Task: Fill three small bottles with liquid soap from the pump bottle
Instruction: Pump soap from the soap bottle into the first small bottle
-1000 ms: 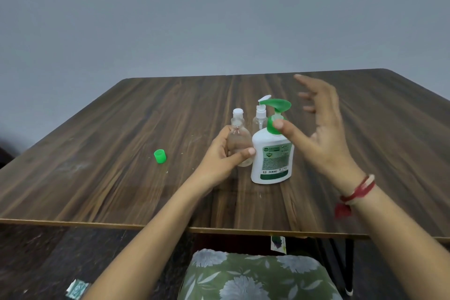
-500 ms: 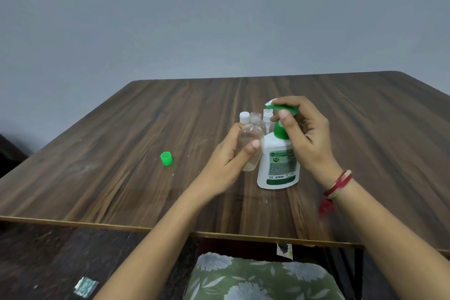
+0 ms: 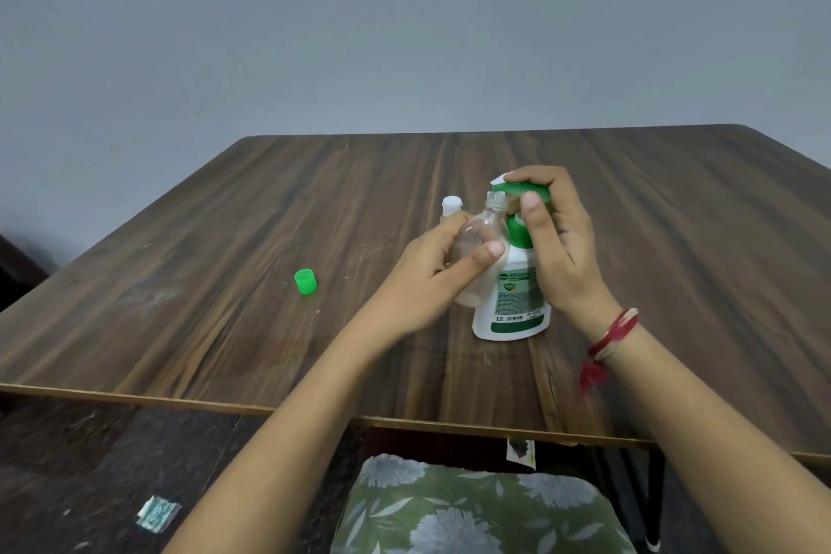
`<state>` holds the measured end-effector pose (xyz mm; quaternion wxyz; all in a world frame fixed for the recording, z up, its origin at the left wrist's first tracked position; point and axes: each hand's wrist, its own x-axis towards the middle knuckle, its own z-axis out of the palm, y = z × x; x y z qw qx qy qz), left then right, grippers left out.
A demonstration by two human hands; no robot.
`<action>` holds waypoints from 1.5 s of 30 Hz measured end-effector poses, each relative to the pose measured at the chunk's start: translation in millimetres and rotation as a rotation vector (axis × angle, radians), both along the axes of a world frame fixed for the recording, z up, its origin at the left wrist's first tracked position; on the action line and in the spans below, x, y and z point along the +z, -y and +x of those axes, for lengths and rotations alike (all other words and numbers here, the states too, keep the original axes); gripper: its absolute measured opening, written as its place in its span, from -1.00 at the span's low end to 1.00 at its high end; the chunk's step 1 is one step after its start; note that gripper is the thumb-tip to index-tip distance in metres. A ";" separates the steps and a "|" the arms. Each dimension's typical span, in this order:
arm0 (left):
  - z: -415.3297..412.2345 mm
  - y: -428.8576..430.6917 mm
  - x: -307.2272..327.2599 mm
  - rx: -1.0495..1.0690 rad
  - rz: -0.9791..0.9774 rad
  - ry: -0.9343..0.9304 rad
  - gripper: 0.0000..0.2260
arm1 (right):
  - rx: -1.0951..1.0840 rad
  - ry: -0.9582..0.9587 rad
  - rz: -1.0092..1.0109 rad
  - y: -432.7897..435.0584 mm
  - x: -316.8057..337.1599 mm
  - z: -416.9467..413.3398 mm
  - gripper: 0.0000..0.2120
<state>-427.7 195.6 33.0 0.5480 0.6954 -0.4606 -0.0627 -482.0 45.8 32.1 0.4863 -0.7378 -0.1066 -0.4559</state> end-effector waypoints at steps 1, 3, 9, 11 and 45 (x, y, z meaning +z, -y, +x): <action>1.7 0.0 2.1 -0.008 0.008 -0.011 -0.59 | -0.002 0.002 0.002 -0.5 0.0 0.7 -0.82; 5.4 -1.3 6.5 -0.021 0.015 -0.043 -0.54 | -0.007 0.007 0.004 -0.2 -0.4 1.8 -0.79; 12.5 -8.7 15.3 -0.054 0.038 -0.102 -0.70 | -0.006 0.021 -0.002 2.1 -2.1 3.7 -0.79; 14.2 -10.1 17.8 -0.058 0.033 -0.110 -0.74 | 0.025 0.022 0.011 2.1 -1.0 4.3 -0.80; 6.1 -9.9 38.1 0.086 0.003 -0.911 -0.81 | -0.004 -0.046 0.081 -0.1 0.1 4.7 -0.79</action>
